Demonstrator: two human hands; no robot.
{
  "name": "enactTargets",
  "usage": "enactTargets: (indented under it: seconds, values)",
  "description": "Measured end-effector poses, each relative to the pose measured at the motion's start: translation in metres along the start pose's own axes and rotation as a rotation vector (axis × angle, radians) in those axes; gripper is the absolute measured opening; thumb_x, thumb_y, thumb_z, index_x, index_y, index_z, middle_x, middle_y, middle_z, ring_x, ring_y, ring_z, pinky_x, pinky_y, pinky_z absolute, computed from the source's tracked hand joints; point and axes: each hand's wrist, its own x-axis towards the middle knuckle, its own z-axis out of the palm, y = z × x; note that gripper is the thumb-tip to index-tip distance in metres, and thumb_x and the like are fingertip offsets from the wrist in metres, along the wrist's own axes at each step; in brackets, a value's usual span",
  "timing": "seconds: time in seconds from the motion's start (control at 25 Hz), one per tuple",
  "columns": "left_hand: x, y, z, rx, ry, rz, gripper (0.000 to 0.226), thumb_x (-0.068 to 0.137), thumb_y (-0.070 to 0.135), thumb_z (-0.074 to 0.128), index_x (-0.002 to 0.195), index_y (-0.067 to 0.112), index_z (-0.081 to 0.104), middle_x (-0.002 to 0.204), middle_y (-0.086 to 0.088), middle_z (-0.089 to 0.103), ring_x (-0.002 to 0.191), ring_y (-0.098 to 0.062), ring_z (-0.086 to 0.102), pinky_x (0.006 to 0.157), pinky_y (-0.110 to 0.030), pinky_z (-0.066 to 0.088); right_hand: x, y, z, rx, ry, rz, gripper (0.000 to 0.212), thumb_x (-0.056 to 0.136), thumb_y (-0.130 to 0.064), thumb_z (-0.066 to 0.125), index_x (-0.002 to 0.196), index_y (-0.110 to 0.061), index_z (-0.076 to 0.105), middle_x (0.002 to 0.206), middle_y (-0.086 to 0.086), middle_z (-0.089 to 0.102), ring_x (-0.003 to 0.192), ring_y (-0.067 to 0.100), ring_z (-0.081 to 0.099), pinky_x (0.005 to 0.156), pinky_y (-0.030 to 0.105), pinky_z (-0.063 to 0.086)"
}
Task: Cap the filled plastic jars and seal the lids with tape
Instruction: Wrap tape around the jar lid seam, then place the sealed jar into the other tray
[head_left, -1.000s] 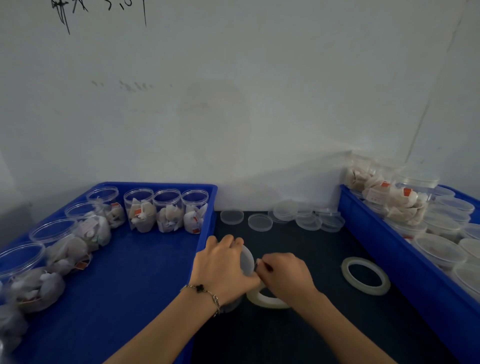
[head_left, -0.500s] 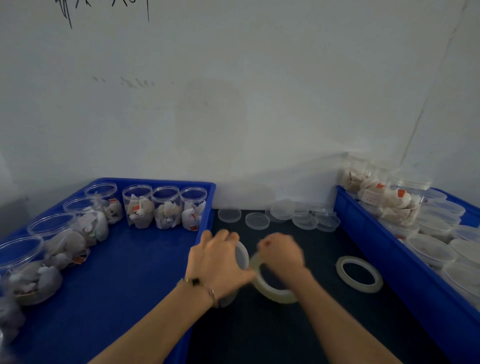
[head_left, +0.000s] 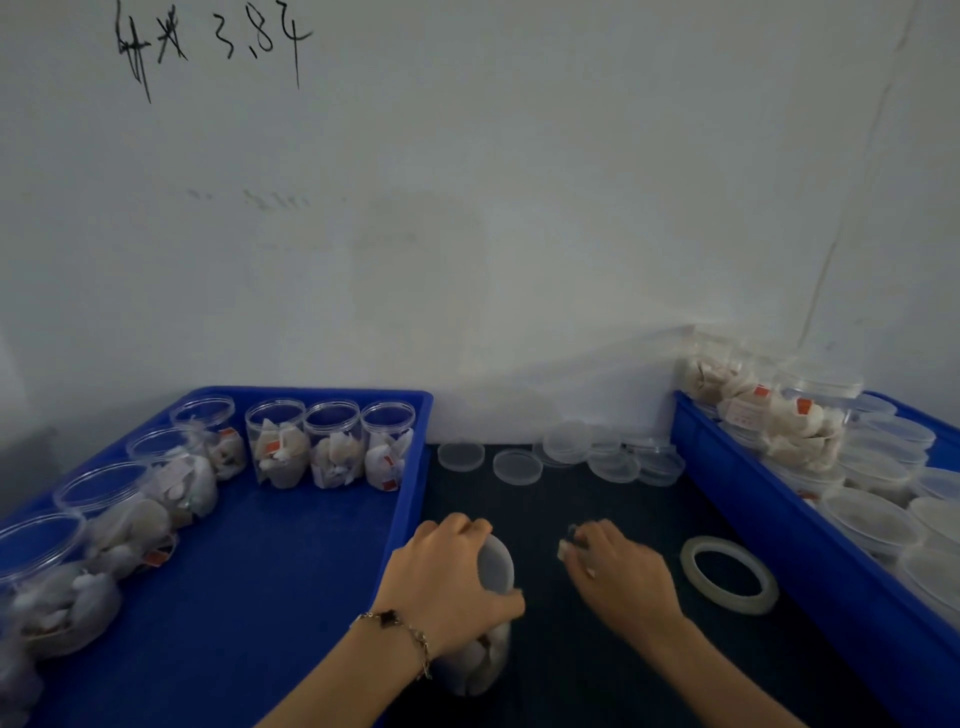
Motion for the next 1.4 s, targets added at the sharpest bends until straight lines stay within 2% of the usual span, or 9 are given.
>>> enactTargets:
  seconds: [0.28, 0.36, 0.48, 0.56, 0.64, 0.8, 1.12, 1.2, 1.4]
  values:
    - [0.002, -0.006, 0.005, 0.021, -0.224, 0.128, 0.07, 0.071, 0.064, 0.052, 0.132, 0.035, 0.035, 0.127, 0.017, 0.038, 0.111, -0.009, 0.038, 0.082, -0.026, 0.039, -0.024, -0.01, 0.034, 0.07, -0.345, -0.084, 0.06, 0.097, -0.047, 0.04, 0.148, -0.018, 0.027, 0.146, 0.0, 0.035, 0.126, 0.015, 0.044, 0.102, 0.027, 0.035]
    - [0.003, -0.006, 0.008, 0.023, -0.277, 0.148, 0.07, 0.073, 0.063, 0.053, 0.134, 0.035, 0.035, 0.129, 0.015, 0.038, 0.112, -0.01, 0.038, 0.085, -0.028, 0.041, -0.03, -0.007, 0.033, -0.037, -0.339, -0.164, 0.084, 0.077, -0.058, 0.066, 0.136, -0.002, 0.049, 0.125, 0.007, 0.058, 0.108, 0.018, 0.059, 0.088, 0.025, 0.048]
    - [0.006, -0.006, 0.011, 0.01, -0.323, 0.174, 0.072, 0.077, 0.058, 0.054, 0.14, 0.036, 0.027, 0.135, 0.013, 0.032, 0.119, -0.012, 0.034, 0.09, -0.03, 0.04, -0.035, -0.019, 0.016, -0.181, -0.316, -0.131, 0.079, 0.021, -0.065, 0.086, 0.08, -0.012, 0.079, 0.066, -0.002, 0.069, 0.063, 0.015, 0.068, 0.054, 0.024, 0.055]
    - [0.01, -0.006, 0.012, 0.046, -0.385, 0.189, 0.072, 0.081, 0.056, 0.053, 0.143, 0.038, 0.02, 0.138, 0.01, 0.027, 0.124, -0.015, 0.03, 0.096, -0.033, 0.038, -0.034, -0.024, 0.009, -0.264, -0.538, -0.106, 0.085, 0.05, -0.066, 0.079, 0.108, -0.004, 0.072, 0.097, 0.011, 0.07, 0.099, 0.021, 0.066, 0.081, 0.046, 0.054]
    - [0.013, -0.004, 0.012, 0.097, -0.433, 0.194, 0.068, 0.084, 0.056, 0.052, 0.141, 0.037, 0.022, 0.14, 0.007, 0.025, 0.125, -0.018, 0.029, 0.1, -0.036, 0.035, -0.03, -0.022, 0.015, -0.417, -0.476, -0.088, 0.063, 0.095, -0.04, 0.048, 0.14, 0.003, 0.039, 0.143, 0.024, 0.036, 0.139, 0.034, 0.025, 0.108, 0.062, 0.018]
    - [0.017, -0.003, 0.011, 0.112, -0.499, 0.155, 0.072, 0.081, 0.06, 0.058, 0.14, 0.035, 0.024, 0.14, 0.006, 0.024, 0.127, -0.019, 0.029, 0.103, -0.04, 0.036, -0.028, -0.038, 0.002, -0.677, -0.722, -0.083, 0.042, 0.104, -0.018, 0.025, 0.139, 0.0, 0.041, 0.147, 0.029, 0.025, 0.136, 0.045, 0.017, 0.106, 0.062, 0.017]
    - [0.01, -0.004, 0.014, 0.092, -0.388, 0.143, 0.062, 0.079, 0.073, 0.043, 0.13, 0.039, 0.032, 0.13, 0.012, 0.032, 0.117, -0.013, 0.034, 0.092, -0.032, 0.04, -0.031, -0.056, -0.021, -0.838, -0.852, -0.001, 0.044, 0.101, -0.015, 0.042, 0.14, 0.003, 0.035, 0.143, 0.032, 0.028, 0.13, 0.05, 0.025, 0.103, 0.062, 0.024]
    - [0.008, -0.004, 0.015, 0.1, -0.372, 0.138, 0.058, 0.08, 0.069, 0.045, 0.128, 0.039, 0.033, 0.128, 0.012, 0.033, 0.114, -0.012, 0.034, 0.09, -0.03, 0.04, -0.027, -0.057, -0.029, -0.756, -0.855, -0.009, 0.043, 0.1, -0.019, 0.044, 0.139, -0.001, 0.04, 0.143, 0.028, 0.032, 0.129, 0.048, 0.027, 0.102, 0.059, 0.026]
    - [0.004, 0.0, 0.015, 0.119, -0.302, 0.161, 0.061, 0.079, 0.071, 0.042, 0.128, 0.035, 0.035, 0.124, 0.012, 0.034, 0.114, -0.014, 0.035, 0.091, -0.033, 0.041, -0.032, -0.063, -0.019, 0.103, -0.787, -0.094, 0.043, 0.097, -0.022, 0.044, 0.138, -0.011, 0.037, 0.137, 0.013, 0.039, 0.128, 0.031, 0.04, 0.103, 0.043, 0.033]
